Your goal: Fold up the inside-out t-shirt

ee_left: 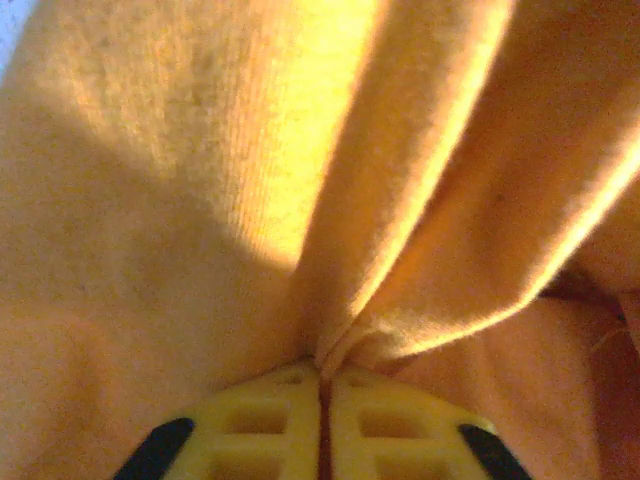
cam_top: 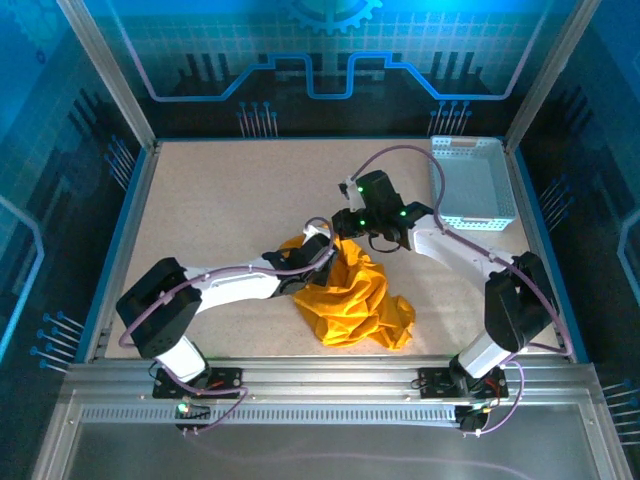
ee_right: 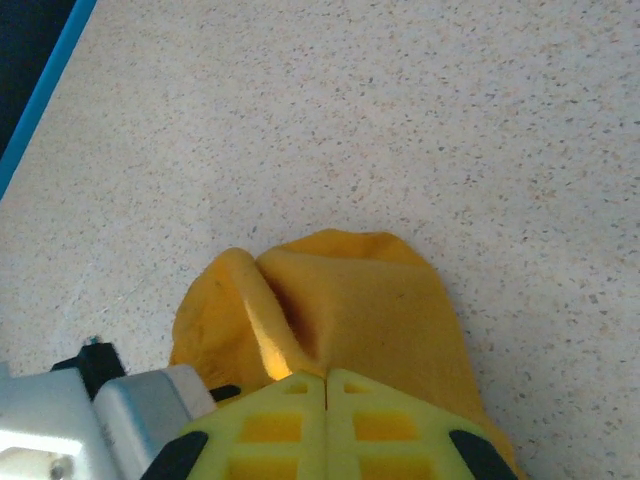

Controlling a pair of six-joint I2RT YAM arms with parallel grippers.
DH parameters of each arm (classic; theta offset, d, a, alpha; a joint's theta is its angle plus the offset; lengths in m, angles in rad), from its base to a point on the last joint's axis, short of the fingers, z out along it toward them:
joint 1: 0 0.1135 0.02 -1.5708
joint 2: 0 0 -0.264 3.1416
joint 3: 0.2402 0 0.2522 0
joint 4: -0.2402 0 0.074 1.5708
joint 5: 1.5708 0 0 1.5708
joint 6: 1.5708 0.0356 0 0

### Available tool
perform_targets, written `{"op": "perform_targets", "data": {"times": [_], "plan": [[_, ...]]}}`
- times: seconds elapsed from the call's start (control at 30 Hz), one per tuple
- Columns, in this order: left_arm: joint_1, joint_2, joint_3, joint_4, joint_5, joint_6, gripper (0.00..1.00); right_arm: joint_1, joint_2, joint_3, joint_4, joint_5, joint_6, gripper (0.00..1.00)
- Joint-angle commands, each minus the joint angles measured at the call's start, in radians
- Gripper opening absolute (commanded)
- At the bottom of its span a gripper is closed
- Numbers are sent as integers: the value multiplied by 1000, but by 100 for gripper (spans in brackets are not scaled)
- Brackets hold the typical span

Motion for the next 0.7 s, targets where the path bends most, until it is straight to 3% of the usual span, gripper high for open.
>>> {"op": "perform_targets", "data": {"times": [0.0,0.27,0.4,0.57,0.67], "plan": [[7,-117,-9,-21,34,-17,0,1,-7,7,-26,66,-36,0],[28,-459,-199,133,324,-29,0,-9,84,11,-8,92,-86,0],[94,-611,-347,224,456,-102,0,5,133,32,-14,114,-104,0],[227,-712,-517,317,581,-221,0,63,87,17,-52,217,-148,36],[259,-710,-565,344,600,-255,0,159,-16,-32,-59,293,-213,43]]}}
